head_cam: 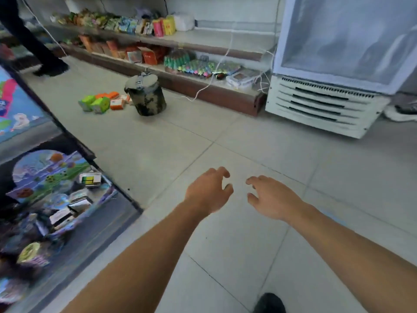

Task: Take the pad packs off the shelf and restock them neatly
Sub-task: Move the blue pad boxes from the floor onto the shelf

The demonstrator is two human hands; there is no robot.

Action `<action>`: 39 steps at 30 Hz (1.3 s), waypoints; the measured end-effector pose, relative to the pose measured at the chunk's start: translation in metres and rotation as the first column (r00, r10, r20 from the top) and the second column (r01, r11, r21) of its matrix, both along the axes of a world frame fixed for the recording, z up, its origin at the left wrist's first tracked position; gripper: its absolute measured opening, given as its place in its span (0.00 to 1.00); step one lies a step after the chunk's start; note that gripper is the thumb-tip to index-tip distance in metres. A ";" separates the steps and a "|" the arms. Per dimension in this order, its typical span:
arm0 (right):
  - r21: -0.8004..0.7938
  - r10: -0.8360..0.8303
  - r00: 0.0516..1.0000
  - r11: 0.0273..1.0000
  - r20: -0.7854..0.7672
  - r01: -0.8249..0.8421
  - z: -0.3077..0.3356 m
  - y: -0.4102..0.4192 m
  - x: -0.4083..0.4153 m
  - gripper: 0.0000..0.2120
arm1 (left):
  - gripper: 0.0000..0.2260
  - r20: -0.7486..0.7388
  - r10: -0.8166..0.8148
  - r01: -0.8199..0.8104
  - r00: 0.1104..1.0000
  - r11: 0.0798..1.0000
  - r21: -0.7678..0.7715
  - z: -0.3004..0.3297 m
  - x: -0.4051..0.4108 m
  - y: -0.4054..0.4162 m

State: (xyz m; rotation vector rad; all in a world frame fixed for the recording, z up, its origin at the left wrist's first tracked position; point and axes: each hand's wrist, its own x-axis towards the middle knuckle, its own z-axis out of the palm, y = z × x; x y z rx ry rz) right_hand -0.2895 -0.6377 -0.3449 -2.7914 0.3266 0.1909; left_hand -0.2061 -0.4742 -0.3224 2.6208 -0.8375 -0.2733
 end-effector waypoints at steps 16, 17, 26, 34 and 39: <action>0.112 -0.752 0.598 0.593 -0.276 0.798 -0.294 -0.191 -0.106 0.37 | 0.17 -0.487 -0.192 0.266 0.852 0.960 0.087 -0.292 -0.076 -0.250; 0.111 -0.789 0.553 0.545 -0.267 0.831 -0.304 -0.196 -0.103 0.39 | 0.18 -0.499 -0.176 0.252 0.849 0.963 0.090 -0.302 -0.077 -0.256; 0.006 -0.890 0.322 0.339 -0.323 0.941 -0.350 -0.205 -0.071 0.48 | 0.18 -0.508 -0.149 0.225 0.848 0.970 0.091 -0.331 -0.062 -0.247; 0.769 -0.776 0.627 0.361 -0.066 0.528 -0.267 -0.130 -0.047 0.43 | 0.20 -0.623 0.130 -0.196 0.771 0.980 -0.038 -0.263 -0.025 -0.195; 0.997 -0.653 0.757 0.032 -0.032 0.069 -0.168 -0.058 0.004 0.40 | 0.24 -0.934 0.044 -0.486 0.355 0.862 -0.144 -0.172 0.002 -0.124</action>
